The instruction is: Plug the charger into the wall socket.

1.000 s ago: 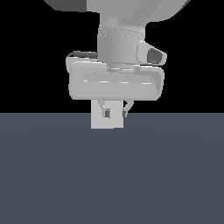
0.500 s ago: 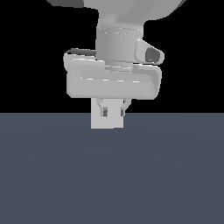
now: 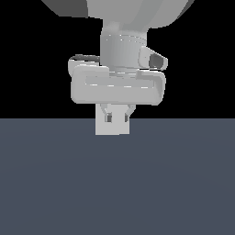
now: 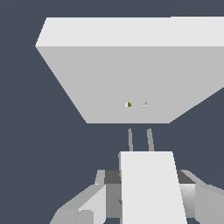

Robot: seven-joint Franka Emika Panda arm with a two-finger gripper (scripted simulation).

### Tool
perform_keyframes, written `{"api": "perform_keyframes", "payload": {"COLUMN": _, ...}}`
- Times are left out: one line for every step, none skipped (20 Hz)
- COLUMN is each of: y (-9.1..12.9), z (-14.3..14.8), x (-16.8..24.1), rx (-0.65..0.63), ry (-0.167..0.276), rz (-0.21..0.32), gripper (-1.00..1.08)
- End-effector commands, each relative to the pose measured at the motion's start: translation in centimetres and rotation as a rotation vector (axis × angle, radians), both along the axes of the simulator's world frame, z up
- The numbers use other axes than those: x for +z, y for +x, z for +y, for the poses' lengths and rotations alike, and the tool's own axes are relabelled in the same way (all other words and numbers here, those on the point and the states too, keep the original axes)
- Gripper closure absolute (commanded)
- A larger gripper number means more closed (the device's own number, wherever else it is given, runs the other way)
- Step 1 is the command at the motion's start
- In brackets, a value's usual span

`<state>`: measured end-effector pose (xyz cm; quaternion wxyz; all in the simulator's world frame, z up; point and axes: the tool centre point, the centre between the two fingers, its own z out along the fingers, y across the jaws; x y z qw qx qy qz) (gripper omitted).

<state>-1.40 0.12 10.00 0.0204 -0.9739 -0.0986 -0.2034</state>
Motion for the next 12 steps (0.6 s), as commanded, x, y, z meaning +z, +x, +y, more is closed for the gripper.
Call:
{"api": "perform_keyframes", "payload": {"y": 0.9, "z": 0.2, "x": 0.0, "rx": 0.000, "ry": 0.000, "rz": 0.000, "gripper": 1.08}}
{"api": "perform_keyframes", "payload": {"y": 1.3, "z": 0.3, "x": 0.0, "rx": 0.001, "ry": 0.000, "rz": 0.000, "gripper": 1.08}}
{"api": "perform_keyframes", "payload": {"y": 1.6, "z": 0.4, "x": 0.0, "rx": 0.001, "ry": 0.000, "rz": 0.000, "gripper": 1.08}}
{"api": "perform_keyframes", "payload": {"y": 2.0, "z": 0.5, "x": 0.0, "rx": 0.001, "ry": 0.000, "rz": 0.000, "gripper": 1.08}}
{"api": "perform_keyframes", "payload": {"y": 2.3, "z": 0.5, "x": 0.0, "rx": 0.001, "ry": 0.001, "rz": 0.000, "gripper": 1.08}}
{"api": "perform_keyframes", "payload": {"y": 2.5, "z": 0.6, "x": 0.0, "rx": 0.001, "ry": 0.001, "rz": 0.000, "gripper": 1.08}}
{"api": "perform_keyframes", "payload": {"y": 2.8, "z": 0.6, "x": 0.0, "rx": 0.001, "ry": 0.001, "rz": 0.000, "gripper": 1.08}}
{"api": "perform_keyframes", "payload": {"y": 2.9, "z": 0.7, "x": 0.0, "rx": 0.002, "ry": 0.001, "rz": 0.001, "gripper": 1.08}}
{"api": "perform_keyframes", "payload": {"y": 3.1, "z": 0.7, "x": 0.0, "rx": 0.002, "ry": 0.001, "rz": 0.001, "gripper": 1.08}}
{"api": "perform_keyframes", "payload": {"y": 3.2, "z": 0.7, "x": 0.0, "rx": 0.002, "ry": 0.001, "rz": 0.001, "gripper": 1.08}}
{"api": "perform_keyframes", "payload": {"y": 3.2, "z": 0.7, "x": 0.0, "rx": 0.002, "ry": 0.001, "rz": 0.001, "gripper": 1.08}}
{"api": "perform_keyframes", "payload": {"y": 3.2, "z": 0.7, "x": 0.0, "rx": 0.002, "ry": 0.001, "rz": 0.001, "gripper": 1.08}}
